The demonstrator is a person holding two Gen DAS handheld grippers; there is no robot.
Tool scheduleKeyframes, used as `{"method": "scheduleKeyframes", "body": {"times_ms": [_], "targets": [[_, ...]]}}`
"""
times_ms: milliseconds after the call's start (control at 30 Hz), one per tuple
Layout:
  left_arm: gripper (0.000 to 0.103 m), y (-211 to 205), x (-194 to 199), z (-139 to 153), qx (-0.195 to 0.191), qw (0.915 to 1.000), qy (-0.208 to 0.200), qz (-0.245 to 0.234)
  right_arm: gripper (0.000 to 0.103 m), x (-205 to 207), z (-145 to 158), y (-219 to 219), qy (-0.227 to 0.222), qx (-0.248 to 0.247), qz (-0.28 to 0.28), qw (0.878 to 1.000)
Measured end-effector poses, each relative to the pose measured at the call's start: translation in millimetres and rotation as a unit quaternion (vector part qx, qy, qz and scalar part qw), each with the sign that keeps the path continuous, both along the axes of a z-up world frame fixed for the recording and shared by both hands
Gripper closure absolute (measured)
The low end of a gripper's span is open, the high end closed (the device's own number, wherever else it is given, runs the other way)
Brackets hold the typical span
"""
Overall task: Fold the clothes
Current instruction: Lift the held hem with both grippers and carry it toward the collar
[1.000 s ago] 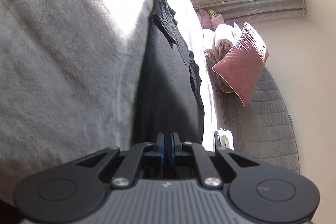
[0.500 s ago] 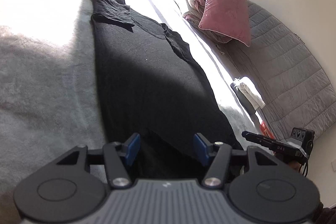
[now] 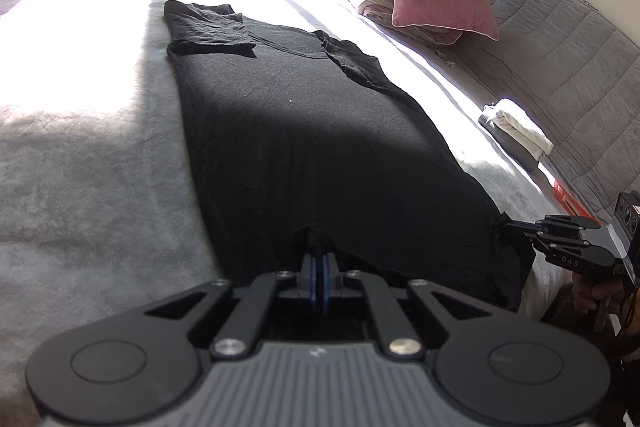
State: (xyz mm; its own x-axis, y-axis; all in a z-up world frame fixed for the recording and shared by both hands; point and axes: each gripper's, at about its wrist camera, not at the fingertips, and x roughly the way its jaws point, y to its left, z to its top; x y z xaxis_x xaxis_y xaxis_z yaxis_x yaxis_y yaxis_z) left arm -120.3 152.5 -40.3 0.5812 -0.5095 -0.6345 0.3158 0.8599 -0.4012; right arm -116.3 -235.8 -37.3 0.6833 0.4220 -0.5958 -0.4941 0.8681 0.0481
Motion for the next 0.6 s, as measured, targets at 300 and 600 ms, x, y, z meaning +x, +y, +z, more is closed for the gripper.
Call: {"method": "scheduleKeyframes", "body": {"times_ms": [300,600], "targets": [[0.091,5,-1,4,0.008,0.9998,0.003,0.018,0.099,2,10,-23,-0.004,0.034,-0.051,0.998],[0.063,-13,10,0,0.027,0.9995,0.01,0.009,0.088,11,0,-21,0.033,0.059,-0.061,0.996]]}}
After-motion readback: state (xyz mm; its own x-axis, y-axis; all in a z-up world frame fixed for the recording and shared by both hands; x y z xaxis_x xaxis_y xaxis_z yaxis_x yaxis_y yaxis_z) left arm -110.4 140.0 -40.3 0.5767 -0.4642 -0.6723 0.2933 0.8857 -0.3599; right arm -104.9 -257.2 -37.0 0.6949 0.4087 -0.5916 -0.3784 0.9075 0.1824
